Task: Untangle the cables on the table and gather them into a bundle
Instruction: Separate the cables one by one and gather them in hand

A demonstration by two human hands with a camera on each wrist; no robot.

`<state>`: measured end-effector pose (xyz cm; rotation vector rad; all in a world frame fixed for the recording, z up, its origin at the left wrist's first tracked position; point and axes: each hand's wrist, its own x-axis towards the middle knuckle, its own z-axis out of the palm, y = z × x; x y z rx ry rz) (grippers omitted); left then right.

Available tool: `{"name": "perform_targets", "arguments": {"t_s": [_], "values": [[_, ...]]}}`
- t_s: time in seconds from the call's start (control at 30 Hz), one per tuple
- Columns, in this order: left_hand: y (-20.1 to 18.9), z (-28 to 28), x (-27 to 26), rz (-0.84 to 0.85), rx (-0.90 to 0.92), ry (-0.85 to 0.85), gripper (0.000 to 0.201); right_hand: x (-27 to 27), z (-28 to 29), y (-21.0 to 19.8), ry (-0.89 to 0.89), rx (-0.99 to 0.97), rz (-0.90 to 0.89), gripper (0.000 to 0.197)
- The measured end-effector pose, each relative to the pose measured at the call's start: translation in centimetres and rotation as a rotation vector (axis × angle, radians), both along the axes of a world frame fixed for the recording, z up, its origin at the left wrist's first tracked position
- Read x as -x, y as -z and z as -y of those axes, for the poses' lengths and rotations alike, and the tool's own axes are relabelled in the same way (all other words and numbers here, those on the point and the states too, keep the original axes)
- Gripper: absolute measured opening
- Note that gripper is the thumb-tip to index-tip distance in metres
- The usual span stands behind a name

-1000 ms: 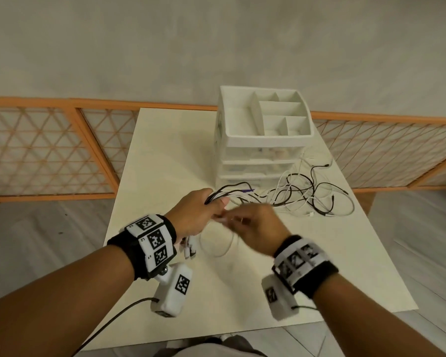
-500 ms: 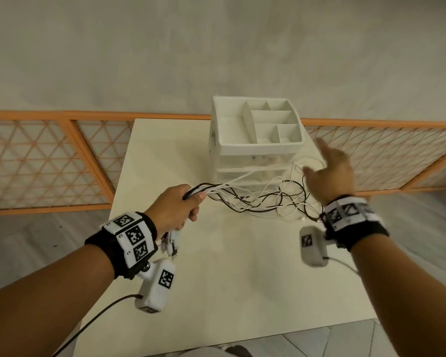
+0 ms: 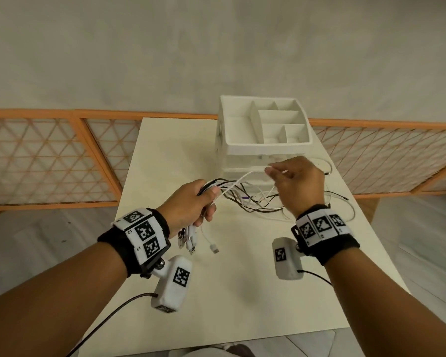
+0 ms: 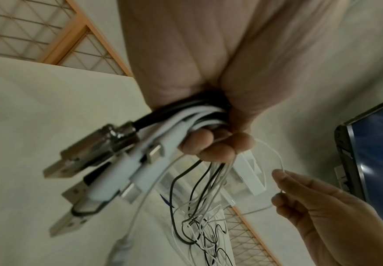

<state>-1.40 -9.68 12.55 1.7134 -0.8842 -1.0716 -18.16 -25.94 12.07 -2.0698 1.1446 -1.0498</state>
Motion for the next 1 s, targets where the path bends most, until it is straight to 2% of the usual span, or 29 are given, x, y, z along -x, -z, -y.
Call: {"name": "perform_targets", "arguments": {"t_s": [0.1, 0.23, 0.33, 0.37, 0.4, 0.47, 0.53, 0.57, 0.6, 0.63, 0.7, 0.73, 0.8, 0.87, 0.93, 1.0], "values": [[0.3, -0.3, -0.4, 0.007, -0.006, 0.009, 0.026, 0.6, 1.0, -0.4, 0.106, -0.069, 0.016, 0.011], [0.3, -0.3, -0.5, 0.039, -0.023, 0.018, 0.027, 1.6, 2.1, 0.5, 0.187, -0.12, -0.059, 0.013], [0.3, -0.2, -0.4, -0.011, -0.02, 0.009, 0.028, 2.3, 1.9, 1.1, 0.167, -0.176, -0.249, 0.016], [0.2, -0.2, -0.3, -0.041, -0.018, 0.0, 0.027, 2.4, 1.4, 1.0, 0.127, -0.187, -0.325, 0.022], [0.1, -0.1, -0.3, -0.056, -0.018, -0.006, 0.026, 2.4, 0.8, 0.6, 0.063, -0.206, -0.378, 0.036], [-0.1, 0.0, -0.3, -0.04, -0.029, 0.0, 0.024, 2.0, -1.1, -0.6, -0.134, -0.233, -0.442, 0.071], [-0.5, 0.2, 0.1, 0.012, -0.039, 0.022, 0.03, 1.1, -3.4, -1.2, -0.348, -0.233, -0.472, 0.09], [-0.8, 0.3, 0.3, 0.052, -0.039, 0.046, 0.036, 0.5, -4.4, -1.1, -0.437, -0.215, -0.486, 0.089], [-1.2, 0.4, 0.6, 0.094, -0.034, 0.078, 0.042, 0.0, -5.5, -0.8, -0.499, -0.191, -0.492, 0.079], [-1.6, 0.5, 0.9, 0.128, -0.026, 0.115, 0.045, -0.6, -6.2, -0.3, -0.523, -0.169, -0.476, 0.062], [-2.2, 0.3, 1.2, 0.158, -0.001, 0.19, 0.048, -1.1, -6.3, 1.0, -0.474, -0.189, -0.437, 0.024], [-2.4, 0.1, 1.1, 0.164, 0.015, 0.217, 0.049, -0.9, -5.7, 1.5, -0.437, -0.249, -0.475, 0.016], [-2.9, -0.4, 0.7, 0.19, 0.02, 0.248, 0.046, 0.6, -2.9, 2.5, -0.359, -0.402, -0.683, 0.015], [-2.8, -1.2, -0.1, 0.251, -0.022, 0.291, 0.041, 2.4, 0.1, 2.9, -0.181, -0.415, -0.777, 0.011], [-2.1, -1.5, -0.6, 0.368, -0.1, 0.366, 0.041, 3.9, 2.5, 3.4, 0.101, -0.174, -0.603, 0.016], [-0.6, -1.4, -0.6, 0.501, -0.175, 0.347, 0.045, 4.2, 3.0, 3.4, 0.222, 0.067, -0.331, 0.025]]}}
